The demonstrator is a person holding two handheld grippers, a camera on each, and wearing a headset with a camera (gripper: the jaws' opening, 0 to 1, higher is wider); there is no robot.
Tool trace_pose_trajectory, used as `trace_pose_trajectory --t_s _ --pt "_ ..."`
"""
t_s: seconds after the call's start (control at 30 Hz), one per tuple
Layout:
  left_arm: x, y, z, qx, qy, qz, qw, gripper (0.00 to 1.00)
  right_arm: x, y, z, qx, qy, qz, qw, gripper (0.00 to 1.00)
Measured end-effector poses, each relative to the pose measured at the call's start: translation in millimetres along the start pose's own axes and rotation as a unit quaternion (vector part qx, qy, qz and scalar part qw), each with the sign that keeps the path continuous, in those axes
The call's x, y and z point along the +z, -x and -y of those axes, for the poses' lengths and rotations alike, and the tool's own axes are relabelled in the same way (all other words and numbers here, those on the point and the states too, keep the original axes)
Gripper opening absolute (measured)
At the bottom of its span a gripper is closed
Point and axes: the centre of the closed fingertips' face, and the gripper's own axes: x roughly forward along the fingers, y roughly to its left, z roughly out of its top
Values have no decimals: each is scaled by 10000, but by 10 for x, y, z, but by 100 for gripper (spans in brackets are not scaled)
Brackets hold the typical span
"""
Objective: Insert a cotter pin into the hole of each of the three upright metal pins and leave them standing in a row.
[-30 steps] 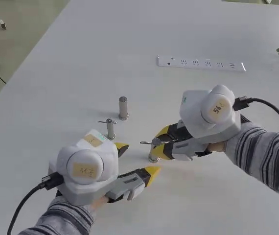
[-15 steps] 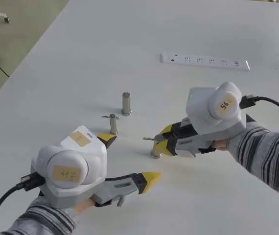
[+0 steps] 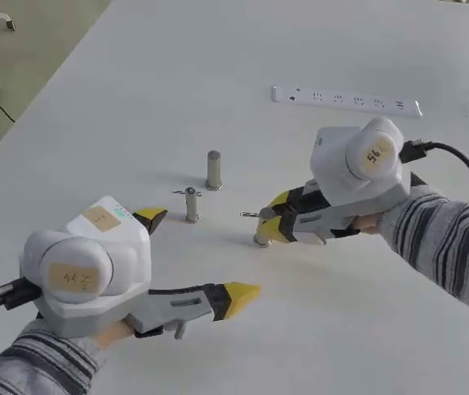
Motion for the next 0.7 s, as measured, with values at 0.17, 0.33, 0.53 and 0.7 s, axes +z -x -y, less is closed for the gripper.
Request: trace_pose_trajectory --t_s 0.17,0.33,0.53,0.7 --pt "4 20 -9 -13 -4 13 10000 97 15 -40 73 -1 -20 -14 10000 8" --pt "31 24 -18 -27 -62 49 10000 99 40 -67 138 -24 -37 -25 10000 8" --pt "34 21 -44 -13 -63 35 10000 99 45 -107 181 -35 -23 -79 10000 8" --pt "14 25 -62 12 -73 10 10000 99 45 -141 222 7 46 -117 9999 8"
